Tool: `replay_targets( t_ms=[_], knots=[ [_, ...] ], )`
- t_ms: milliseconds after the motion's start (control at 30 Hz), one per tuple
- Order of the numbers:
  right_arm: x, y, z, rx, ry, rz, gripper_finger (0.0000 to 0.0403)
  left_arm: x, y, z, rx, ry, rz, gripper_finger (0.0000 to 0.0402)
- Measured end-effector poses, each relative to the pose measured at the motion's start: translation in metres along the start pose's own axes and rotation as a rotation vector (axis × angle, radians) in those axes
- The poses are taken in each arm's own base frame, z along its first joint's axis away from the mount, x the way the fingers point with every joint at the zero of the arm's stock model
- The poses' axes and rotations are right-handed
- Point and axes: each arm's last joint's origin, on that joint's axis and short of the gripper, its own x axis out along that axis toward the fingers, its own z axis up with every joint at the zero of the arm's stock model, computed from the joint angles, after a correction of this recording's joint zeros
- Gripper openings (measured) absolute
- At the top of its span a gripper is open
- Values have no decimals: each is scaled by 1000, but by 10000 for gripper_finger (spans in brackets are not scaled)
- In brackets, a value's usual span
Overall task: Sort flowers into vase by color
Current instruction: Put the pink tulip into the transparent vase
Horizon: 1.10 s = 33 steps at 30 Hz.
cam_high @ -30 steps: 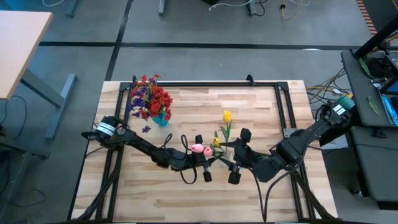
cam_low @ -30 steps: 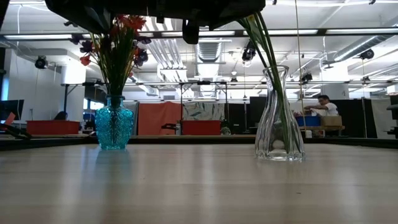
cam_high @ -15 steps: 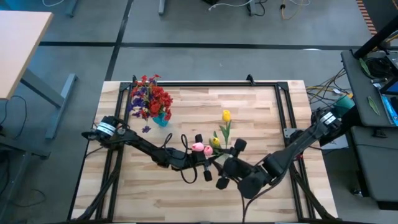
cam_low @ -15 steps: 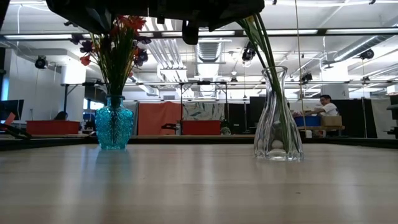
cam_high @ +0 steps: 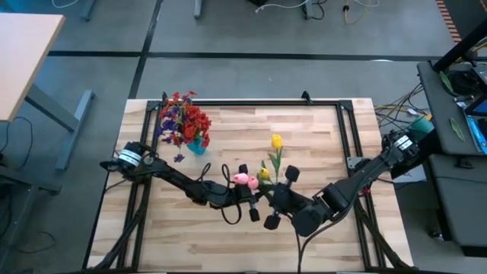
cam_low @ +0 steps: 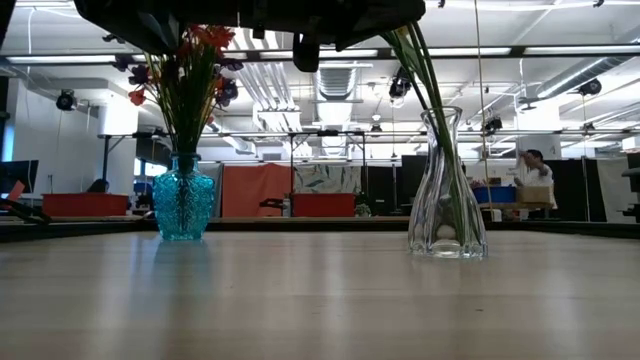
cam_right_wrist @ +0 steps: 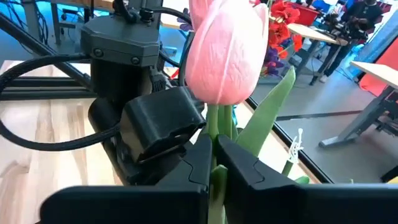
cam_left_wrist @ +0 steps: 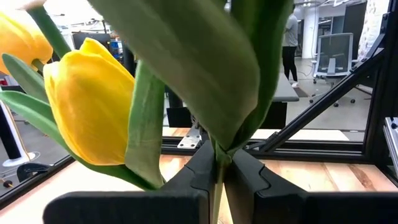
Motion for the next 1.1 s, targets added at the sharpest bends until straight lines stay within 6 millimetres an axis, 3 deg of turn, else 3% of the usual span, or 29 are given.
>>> replay_targets(
  t_ms=[267, 633, 767, 1100],
  knots=[
    [-7, -10, 5, 17, 3, 2, 12, -2, -3, 1, 18, -2, -10, 32],
    [-24, -38, 2, 78, 83, -49, 12, -8, -11, 2, 9, 19, -37, 181],
    [-25, -41, -1, 95, 100, -62, 12, -10, -14, 2, 11, 23, -47, 219],
    [-22, -40, -15, 108, 110, -102, 12, -16, -18, 0, 62, 50, 33, 241]
  ],
)
